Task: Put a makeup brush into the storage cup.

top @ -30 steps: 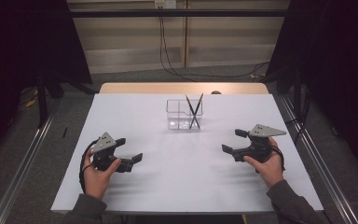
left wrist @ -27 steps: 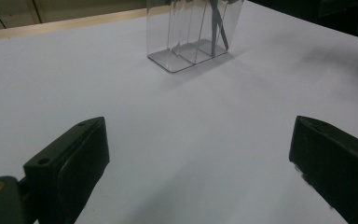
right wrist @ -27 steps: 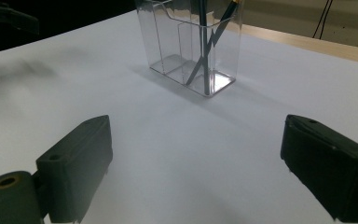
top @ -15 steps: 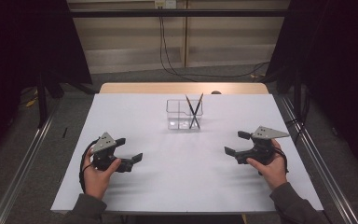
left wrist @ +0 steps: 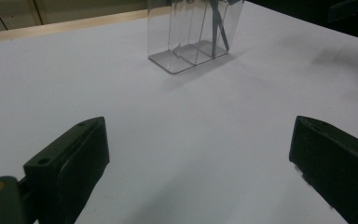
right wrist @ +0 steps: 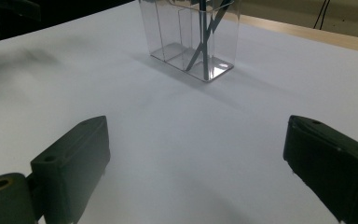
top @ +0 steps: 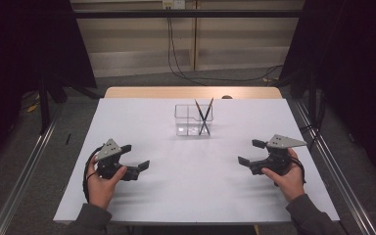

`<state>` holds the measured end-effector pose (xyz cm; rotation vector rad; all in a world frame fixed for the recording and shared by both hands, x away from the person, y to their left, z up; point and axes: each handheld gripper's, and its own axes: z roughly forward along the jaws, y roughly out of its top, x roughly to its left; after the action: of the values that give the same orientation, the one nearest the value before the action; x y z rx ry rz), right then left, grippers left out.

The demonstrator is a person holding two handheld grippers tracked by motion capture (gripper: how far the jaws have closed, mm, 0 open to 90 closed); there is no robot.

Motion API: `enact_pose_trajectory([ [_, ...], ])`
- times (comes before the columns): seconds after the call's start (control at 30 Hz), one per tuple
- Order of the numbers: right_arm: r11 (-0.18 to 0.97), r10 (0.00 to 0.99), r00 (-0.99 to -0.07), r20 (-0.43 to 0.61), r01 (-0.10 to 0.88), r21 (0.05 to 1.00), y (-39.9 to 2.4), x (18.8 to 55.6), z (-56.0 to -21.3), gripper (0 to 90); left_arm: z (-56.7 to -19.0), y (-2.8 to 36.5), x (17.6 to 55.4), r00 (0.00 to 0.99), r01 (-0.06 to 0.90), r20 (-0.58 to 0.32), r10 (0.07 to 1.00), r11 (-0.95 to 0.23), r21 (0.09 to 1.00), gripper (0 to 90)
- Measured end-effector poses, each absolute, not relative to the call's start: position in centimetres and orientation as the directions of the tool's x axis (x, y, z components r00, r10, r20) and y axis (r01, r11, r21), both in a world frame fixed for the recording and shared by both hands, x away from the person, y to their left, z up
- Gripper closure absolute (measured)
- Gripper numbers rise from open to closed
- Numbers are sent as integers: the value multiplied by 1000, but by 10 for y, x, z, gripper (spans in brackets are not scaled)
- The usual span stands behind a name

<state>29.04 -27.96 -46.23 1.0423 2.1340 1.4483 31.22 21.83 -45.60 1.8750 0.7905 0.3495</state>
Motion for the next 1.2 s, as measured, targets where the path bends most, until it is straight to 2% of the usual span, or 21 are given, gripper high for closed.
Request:
enact_pose_trajectory([
  [1.2,202,753,-649,107,383,902,-296,274,-462,66,-455,219,312,737,360,-112,666,-247,900,45],
])
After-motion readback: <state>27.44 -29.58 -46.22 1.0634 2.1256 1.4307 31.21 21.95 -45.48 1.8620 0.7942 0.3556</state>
